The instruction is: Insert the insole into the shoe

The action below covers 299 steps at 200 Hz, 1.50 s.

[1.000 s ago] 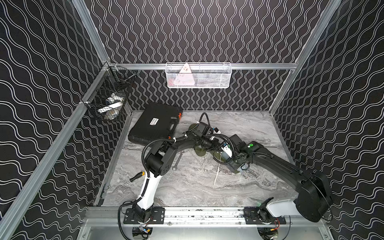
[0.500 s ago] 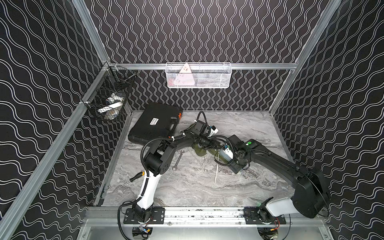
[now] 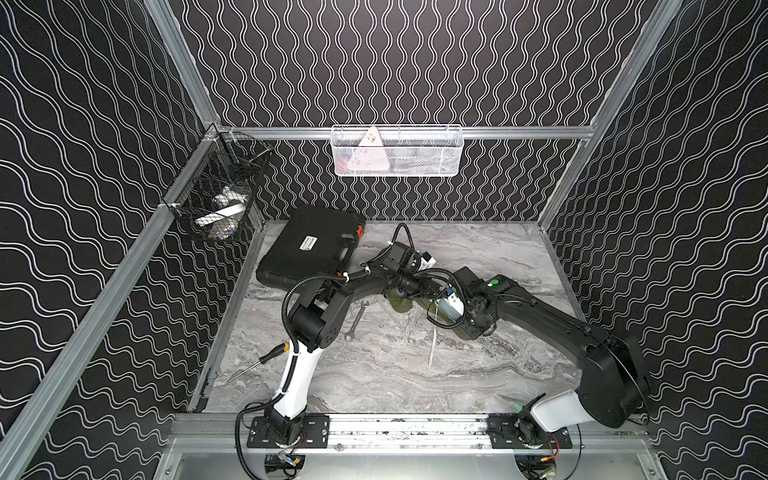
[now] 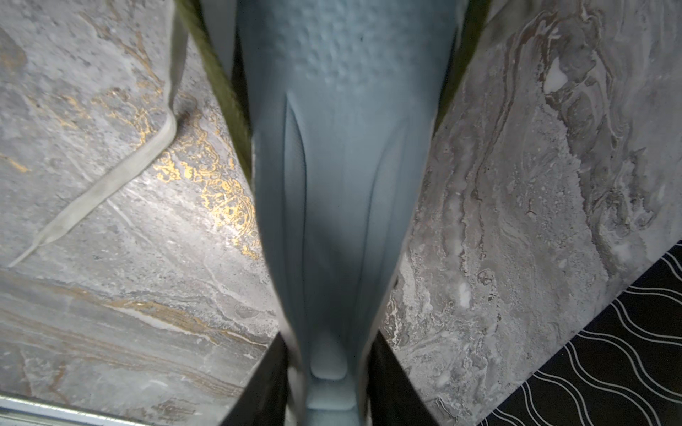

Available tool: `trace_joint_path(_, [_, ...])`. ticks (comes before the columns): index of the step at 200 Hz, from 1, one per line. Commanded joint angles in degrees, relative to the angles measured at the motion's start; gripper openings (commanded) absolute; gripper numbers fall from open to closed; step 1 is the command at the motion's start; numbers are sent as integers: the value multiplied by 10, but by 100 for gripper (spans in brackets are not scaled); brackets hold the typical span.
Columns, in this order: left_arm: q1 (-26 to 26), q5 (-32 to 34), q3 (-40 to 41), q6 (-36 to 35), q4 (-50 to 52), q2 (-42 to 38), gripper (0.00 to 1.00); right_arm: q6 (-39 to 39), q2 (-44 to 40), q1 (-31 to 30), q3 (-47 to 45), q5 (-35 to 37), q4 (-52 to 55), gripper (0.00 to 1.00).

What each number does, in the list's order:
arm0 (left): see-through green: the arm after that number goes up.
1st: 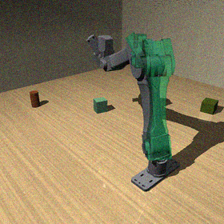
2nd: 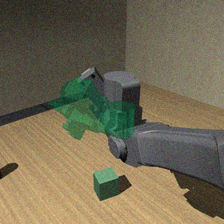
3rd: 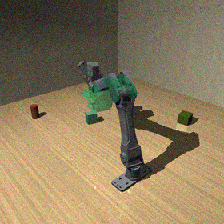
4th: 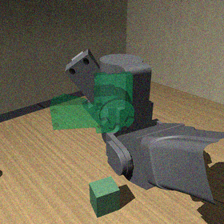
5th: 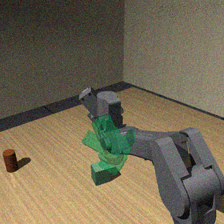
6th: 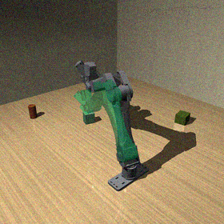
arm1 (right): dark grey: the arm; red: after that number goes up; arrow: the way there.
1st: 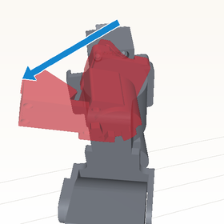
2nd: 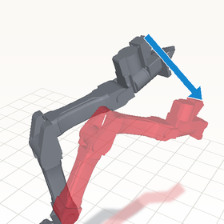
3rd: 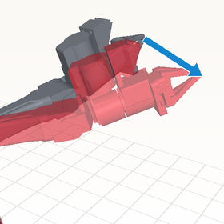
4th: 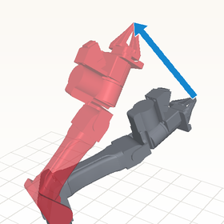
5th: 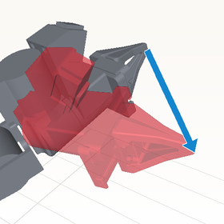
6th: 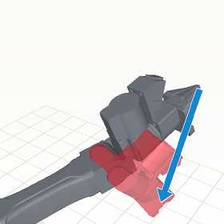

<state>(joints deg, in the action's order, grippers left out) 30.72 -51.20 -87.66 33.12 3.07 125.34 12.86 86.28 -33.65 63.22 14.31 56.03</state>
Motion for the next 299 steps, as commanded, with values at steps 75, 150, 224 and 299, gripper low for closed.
trace_joint_path(75, [0,-33,13,10,-22,-6,0,17,43,15,13,-21,-78,19])
trace_joint_path(150, [0,-42,10,15,-20,-4,0,33,38,22,-4,-47,-122,20])
trace_joint_path(224, [0,-45,23,25,-33,-9,0,50,45,28,-15,-38,-155,31])
trace_joint_path(299, [0,-31,31,64,-72,-8,0,25,-17,28,-16,-37,-87,77])
